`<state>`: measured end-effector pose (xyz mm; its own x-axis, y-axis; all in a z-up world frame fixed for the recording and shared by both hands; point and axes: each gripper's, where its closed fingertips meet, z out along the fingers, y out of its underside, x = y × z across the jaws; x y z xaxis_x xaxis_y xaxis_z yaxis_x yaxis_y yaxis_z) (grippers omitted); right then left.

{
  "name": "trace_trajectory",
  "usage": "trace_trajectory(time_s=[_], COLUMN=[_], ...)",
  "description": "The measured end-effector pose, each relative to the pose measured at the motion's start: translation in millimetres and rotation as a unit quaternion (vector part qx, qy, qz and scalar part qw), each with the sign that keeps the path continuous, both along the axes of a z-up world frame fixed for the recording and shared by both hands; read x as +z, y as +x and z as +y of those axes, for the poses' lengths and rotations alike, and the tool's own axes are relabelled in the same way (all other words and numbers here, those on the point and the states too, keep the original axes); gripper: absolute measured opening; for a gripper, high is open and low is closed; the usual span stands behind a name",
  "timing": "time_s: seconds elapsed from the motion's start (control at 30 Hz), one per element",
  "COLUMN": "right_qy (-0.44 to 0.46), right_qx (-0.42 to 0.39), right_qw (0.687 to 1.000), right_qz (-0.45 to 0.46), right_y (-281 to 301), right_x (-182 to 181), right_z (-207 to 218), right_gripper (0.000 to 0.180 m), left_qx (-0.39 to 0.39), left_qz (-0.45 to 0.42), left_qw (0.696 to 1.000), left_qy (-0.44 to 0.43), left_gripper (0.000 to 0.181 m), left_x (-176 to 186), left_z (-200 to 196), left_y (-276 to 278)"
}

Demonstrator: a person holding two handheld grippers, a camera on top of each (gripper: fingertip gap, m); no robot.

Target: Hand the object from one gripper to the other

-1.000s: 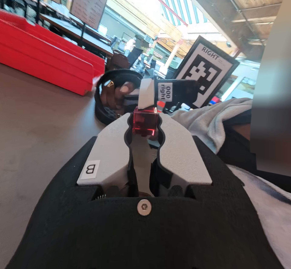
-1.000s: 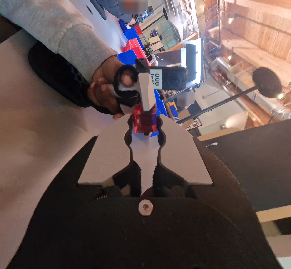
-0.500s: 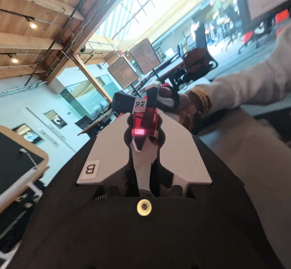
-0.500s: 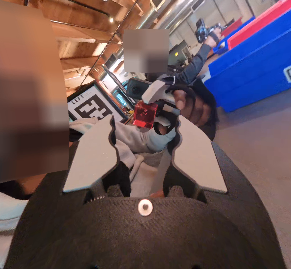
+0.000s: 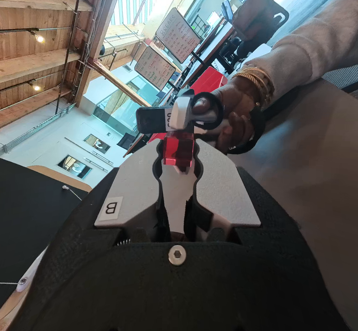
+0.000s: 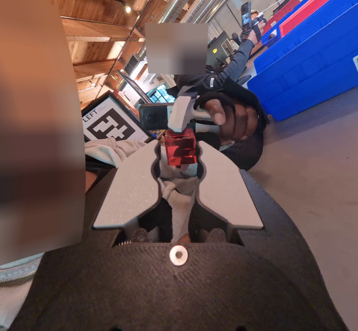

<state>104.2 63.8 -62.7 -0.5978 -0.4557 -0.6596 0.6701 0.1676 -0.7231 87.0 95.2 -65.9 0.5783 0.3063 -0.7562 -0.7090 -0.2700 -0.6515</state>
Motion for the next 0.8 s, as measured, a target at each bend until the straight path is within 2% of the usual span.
trace_trajectory(time_s=[0.03, 0.13, 0.2, 0.27, 0.33, 0.47, 0.6, 0.67, 0.73, 0.8], right_qy=[0.002, 0.005, -0.008, -0.037, -0.067, -0.119, -0.121, -0.103, -0.088, -0.081], right_qx=[-0.006, -0.025, -0.047, -0.089, -0.148, -0.240, -0.274, -0.270, -0.263, -0.255], right_qw=[1.000, 0.999, 0.995, 0.985, 0.960, 0.866, 0.743, 0.682, 0.642, 0.625], right_qz=[0.008, 0.043, 0.083, 0.143, 0.229, 0.422, 0.599, 0.672, 0.715, 0.733], right_y=[-1.2, -4.7, -7.5, -12.6, -18.4, -15.1, -6.4, -3.3, -1.8, -0.8], right_x=[-1.5, -4.4, -0.9, 8.4, 19.0, 33.8, 26.9, 16.4, 7.2, 0.8], right_z=[-0.2, 0.8, 2.7, 6.8, 12.0, 18.4, 13.5, 7.3, 1.8, -1.3], right_gripper=[0.028, 0.028, 0.028, 0.028, 0.028, 0.028, 0.029, 0.028, 0.028, 0.028], left_qx=[0.003, 0.020, 0.017, -0.011, -0.057, -0.127, -0.228, -0.237, -0.249, -0.237], left_qz=[0.004, -0.001, -0.035, -0.103, -0.207, -0.384, -0.545, -0.608, -0.641, -0.654], left_qw=[1.000, 1.000, 0.999, 0.991, 0.967, 0.894, 0.781, 0.734, 0.709, 0.706], left_qy=[-0.002, 0.000, 0.031, 0.086, 0.139, 0.195, 0.203, 0.188, 0.158, 0.133], left_gripper=[0.028, 0.029, 0.033, 0.036, 0.040, 0.049, 0.055, 0.055, 0.054, 0.049], left_x=[-0.6, -2.0, 3.4, 14.5, 23.3, 27.2, 29.0, 20.6, 12.4, 2.7], left_z=[0.6, 0.6, -1.4, -5.9, -10.5, -13.5, -9.6, -7.2, -3.2, 1.8], left_y=[-0.2, -3.8, -4.9, -3.3, -1.7, -2.8, 10.2, 9.9, 15.9, 18.7])
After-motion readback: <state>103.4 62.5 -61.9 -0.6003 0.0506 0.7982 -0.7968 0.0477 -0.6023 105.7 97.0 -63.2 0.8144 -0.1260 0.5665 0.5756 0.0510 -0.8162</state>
